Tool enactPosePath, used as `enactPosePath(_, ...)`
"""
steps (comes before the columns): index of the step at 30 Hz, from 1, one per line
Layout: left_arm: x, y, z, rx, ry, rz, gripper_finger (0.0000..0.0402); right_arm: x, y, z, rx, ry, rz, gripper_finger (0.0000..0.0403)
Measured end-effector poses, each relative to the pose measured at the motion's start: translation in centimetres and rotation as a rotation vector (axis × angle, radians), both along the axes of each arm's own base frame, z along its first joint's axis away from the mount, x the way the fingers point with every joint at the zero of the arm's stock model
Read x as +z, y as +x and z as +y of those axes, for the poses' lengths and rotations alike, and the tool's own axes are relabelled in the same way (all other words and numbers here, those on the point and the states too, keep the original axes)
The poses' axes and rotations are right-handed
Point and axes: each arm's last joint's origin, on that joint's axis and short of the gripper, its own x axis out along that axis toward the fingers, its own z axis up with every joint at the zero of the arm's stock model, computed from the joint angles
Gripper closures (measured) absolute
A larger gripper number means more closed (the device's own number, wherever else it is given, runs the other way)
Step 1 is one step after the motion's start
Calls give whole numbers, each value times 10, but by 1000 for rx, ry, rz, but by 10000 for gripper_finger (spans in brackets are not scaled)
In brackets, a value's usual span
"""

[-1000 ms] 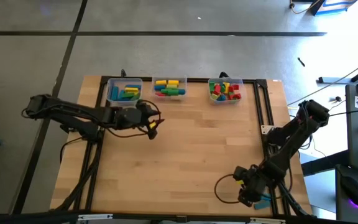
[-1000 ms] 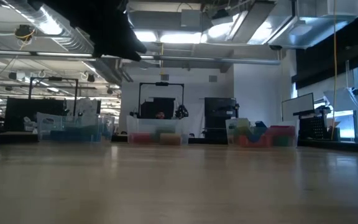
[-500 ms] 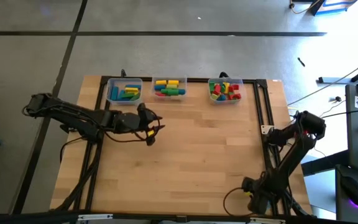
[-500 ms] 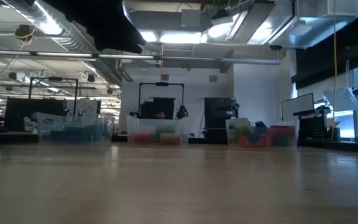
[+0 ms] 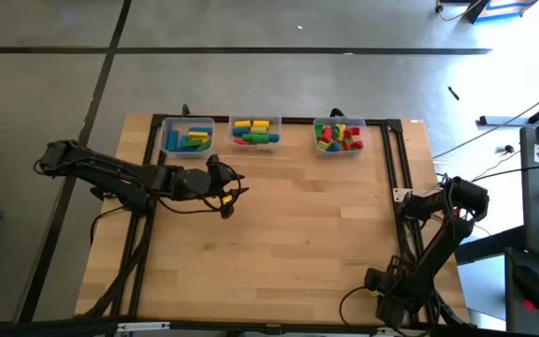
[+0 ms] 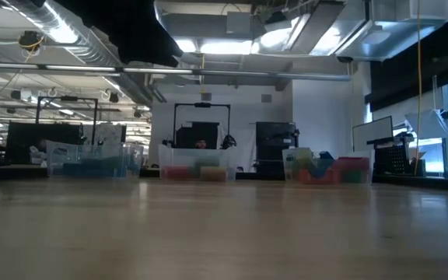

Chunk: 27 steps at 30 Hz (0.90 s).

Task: Sort blocks by size
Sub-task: Put the light blue rectangular block into the left transparent bin

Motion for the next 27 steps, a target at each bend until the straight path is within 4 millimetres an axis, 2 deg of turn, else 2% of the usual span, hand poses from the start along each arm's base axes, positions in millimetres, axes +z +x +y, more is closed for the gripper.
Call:
enactPosePath(11, 0, 0, 0, 0, 1, 3, 221, -1, 0, -1, 11, -19, -26, 149)
enactPosePath(17, 0, 0, 0, 0, 1, 3, 221, -5, -2, -3, -121, 2, 54, 198)
enactPosePath(27, 0, 0, 0, 0, 0, 3, 221, -6, 0, -1, -142, 18, 34, 308)
